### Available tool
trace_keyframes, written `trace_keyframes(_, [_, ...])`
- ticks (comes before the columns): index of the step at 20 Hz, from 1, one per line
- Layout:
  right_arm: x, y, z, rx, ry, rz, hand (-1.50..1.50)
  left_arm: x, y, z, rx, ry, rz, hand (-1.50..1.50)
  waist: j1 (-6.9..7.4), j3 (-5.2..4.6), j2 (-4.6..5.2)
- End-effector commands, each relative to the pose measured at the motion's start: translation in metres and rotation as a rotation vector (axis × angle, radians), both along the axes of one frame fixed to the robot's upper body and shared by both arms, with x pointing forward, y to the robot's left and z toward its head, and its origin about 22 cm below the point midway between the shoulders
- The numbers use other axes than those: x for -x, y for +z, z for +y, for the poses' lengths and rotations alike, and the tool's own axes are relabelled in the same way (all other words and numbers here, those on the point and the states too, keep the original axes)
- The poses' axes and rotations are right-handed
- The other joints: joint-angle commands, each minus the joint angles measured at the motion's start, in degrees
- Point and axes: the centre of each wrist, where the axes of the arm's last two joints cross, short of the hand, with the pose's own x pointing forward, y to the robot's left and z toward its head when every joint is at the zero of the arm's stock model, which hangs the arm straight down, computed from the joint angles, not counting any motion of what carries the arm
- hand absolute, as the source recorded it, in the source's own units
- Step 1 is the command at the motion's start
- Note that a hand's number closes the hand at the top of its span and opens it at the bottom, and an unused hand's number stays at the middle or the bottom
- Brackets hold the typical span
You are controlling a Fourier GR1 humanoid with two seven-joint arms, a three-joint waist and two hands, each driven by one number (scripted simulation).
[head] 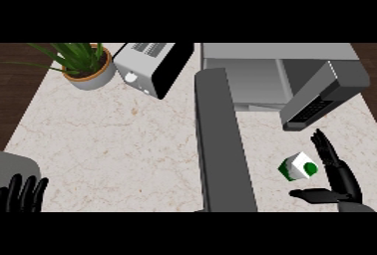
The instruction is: Pick up the milk, place it into the microwave and close the microwave
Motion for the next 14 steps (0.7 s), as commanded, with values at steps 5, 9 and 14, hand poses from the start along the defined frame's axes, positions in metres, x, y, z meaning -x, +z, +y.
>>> trace_keyframes(5, [0.0, -0.015, -0.006, -0.064, 0.094, 0.019, -1.5, -0.009, 0.007, 0.012, 0.0, 0.0, -0.016, -1.5, 0.12, 0.08, 0.2])
trace_keyframes(9, [-0.017, -0.015, 0.009, -0.115, 0.103, 0.05, -1.5, -0.015, -0.005, 0.006, 0.009, -0.009, -0.009, -1.5, 0.3, 0.09, 0.26])
trace_keyframes(14, [0.019, -0.03, -0.003, -0.113, 0.074, 0.004, -1.5, 0.006, -0.007, 0.011, -0.009, -0.017, 0.007, -1.5, 0.53, 0.12, 0.16])
